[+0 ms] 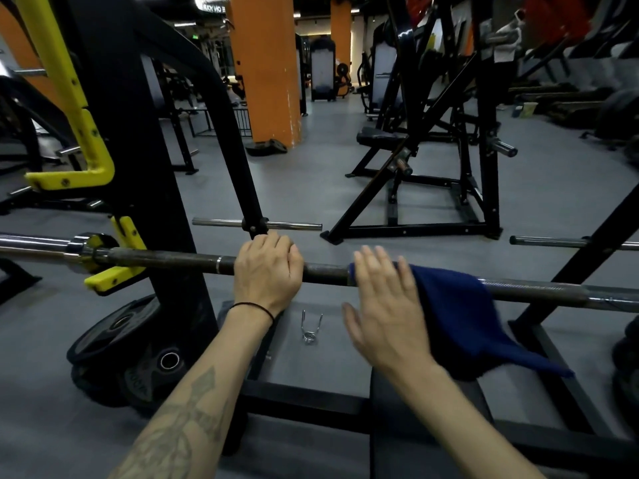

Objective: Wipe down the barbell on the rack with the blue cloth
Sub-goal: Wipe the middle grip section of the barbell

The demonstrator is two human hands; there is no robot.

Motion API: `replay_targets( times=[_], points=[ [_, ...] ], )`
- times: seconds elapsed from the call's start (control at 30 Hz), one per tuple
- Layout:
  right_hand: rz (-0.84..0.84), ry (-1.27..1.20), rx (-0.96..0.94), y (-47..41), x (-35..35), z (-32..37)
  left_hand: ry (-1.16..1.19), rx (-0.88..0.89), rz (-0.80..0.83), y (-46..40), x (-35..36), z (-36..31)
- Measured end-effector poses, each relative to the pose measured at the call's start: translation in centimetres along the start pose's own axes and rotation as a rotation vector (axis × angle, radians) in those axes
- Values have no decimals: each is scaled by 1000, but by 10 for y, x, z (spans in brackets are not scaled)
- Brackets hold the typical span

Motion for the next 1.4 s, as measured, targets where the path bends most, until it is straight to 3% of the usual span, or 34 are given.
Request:
replay_targets(
  times=[0.1, 0.2, 0.3, 0.47, 0.57, 0.73, 0.97, 1.03, 1.1, 1.17, 1.27, 1.4],
  points=[
    [47, -29, -78, -14, 15, 53, 12, 23, 10, 1, 1, 1],
    [63, -39, -114, -19, 17, 53, 38, 51, -3, 0, 0, 3],
    [61, -48, -92, -9, 6, 12, 52, 62, -13, 0, 0, 4],
    [-10, -12, 99, 15, -24, -98, 60, 46, -29, 1, -1, 3],
    [-11, -22, 145, 17, -31, -117, 84, 24, -51, 1, -2, 1],
    [56, -52, 198, -14, -19, -77, 79, -1, -51, -1, 0, 1],
    [452, -116, 23, -76, 26, 43, 30, 19, -3, -1, 3, 3],
    [372, -247, 22, -87, 18, 47, 10, 44, 6, -1, 3, 3],
    [166, -369, 34, -83, -7, 33, 9, 55, 7, -2, 2, 3],
    [40, -283, 9, -57, -22, 11, 17, 46, -3, -2, 1, 4],
    [68, -96, -46, -16, -17, -35, 37, 41, -5, -3, 1, 4],
    [100, 6, 47, -4, -25, -107, 46, 42, -24, -2, -1, 3]
  ],
)
Point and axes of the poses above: each hand's wrist, its own y-axis away from the middle knuckle, its own x-axis out of the palm, z = x × y, the point moved 9 cm from there along -y, towards the middle knuckle, and after that the axes turned 10 degrees about x, right-handed, at the moved point
